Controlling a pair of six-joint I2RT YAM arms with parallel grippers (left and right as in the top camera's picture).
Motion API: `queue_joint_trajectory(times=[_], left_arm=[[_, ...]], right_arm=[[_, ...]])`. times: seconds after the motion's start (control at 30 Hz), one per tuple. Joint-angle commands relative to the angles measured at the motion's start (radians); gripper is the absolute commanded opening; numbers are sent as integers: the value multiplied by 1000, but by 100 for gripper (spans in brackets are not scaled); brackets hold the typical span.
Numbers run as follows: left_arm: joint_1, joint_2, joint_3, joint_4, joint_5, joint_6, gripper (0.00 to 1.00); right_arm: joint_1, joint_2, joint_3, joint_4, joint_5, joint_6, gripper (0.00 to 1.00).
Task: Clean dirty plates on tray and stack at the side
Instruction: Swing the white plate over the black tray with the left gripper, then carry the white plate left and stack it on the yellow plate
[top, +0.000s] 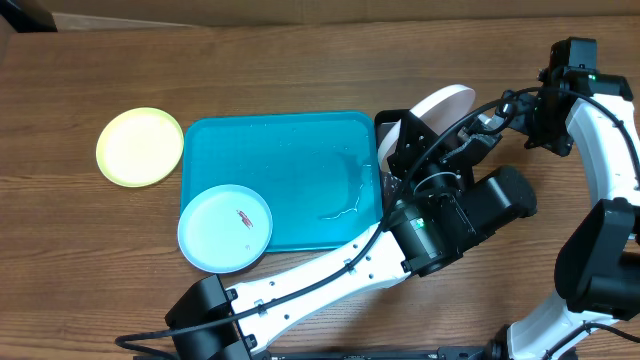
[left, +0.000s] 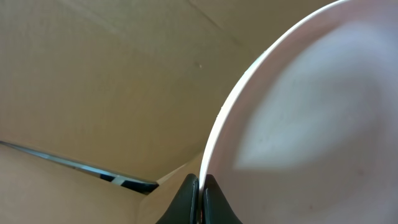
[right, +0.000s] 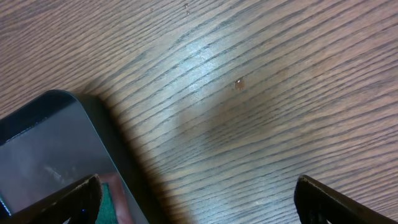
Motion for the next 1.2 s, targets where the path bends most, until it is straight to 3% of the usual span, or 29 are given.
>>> queue_joint_trajectory(times=[0.0, 0.13, 0.3, 0.33, 0.53, 0.7, 0.8, 0.97, 1.17], left_arm=[[-4, -15, 25, 23, -17, 35, 4], [10, -13, 25, 8, 52, -16, 4], [91, -17, 25, -64, 173, -218, 4], [133, -29, 26, -154, 278, -328, 4], [417, -73, 26, -402, 874, -659, 4], [778, -72, 26, -491, 1441, -689, 4], [986, -72, 26, -527, 1641, -689, 4], [1301, -72, 26, -611, 1742, -690, 4], [1604, -72, 22, -699, 1631, -689, 5]], right_arm=[[-2, -19, 10, 5, 0, 3, 100], [-2, -19, 10, 5, 0, 3, 100], [-2, -19, 10, 5, 0, 3, 100], [-2, -19, 10, 5, 0, 3, 100], [-2, -19, 10, 5, 0, 3, 100], [-2, -19, 10, 5, 0, 3, 100], [-2, -19, 10, 5, 0, 3, 100], [-2, -19, 10, 5, 0, 3, 100], [-2, -19, 10, 5, 0, 3, 100]])
